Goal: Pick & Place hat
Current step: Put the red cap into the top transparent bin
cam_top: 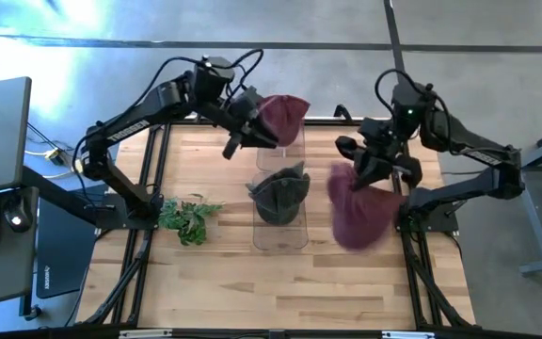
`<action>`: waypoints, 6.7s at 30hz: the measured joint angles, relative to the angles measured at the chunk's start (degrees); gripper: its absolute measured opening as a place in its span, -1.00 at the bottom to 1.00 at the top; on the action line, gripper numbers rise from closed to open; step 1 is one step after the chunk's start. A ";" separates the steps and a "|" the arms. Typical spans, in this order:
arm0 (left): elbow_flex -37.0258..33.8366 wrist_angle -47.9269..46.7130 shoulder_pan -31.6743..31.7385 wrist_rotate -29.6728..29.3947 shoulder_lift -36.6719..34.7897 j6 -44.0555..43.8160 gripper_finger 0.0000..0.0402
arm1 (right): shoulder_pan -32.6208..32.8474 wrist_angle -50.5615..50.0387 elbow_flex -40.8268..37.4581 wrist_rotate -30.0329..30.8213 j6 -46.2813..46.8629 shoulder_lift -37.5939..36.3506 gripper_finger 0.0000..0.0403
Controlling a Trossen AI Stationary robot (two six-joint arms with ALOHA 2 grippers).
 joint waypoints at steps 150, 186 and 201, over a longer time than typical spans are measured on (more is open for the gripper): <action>0.17 1.09 -12.39 -15.96 7.71 -4.54 -0.61 | 6.56 -16.45 -5.64 34.80 -12.87 -3.47 -0.96; -34.42 -1.61 6.33 -26.91 -14.86 7.04 -0.81 | -15.13 -28.07 26.82 56.39 -55.22 44.47 -0.93; -51.15 19.91 6.76 -29.81 -14.92 2.01 -0.82 | -15.93 -23.13 26.84 63.04 -56.56 49.66 -0.85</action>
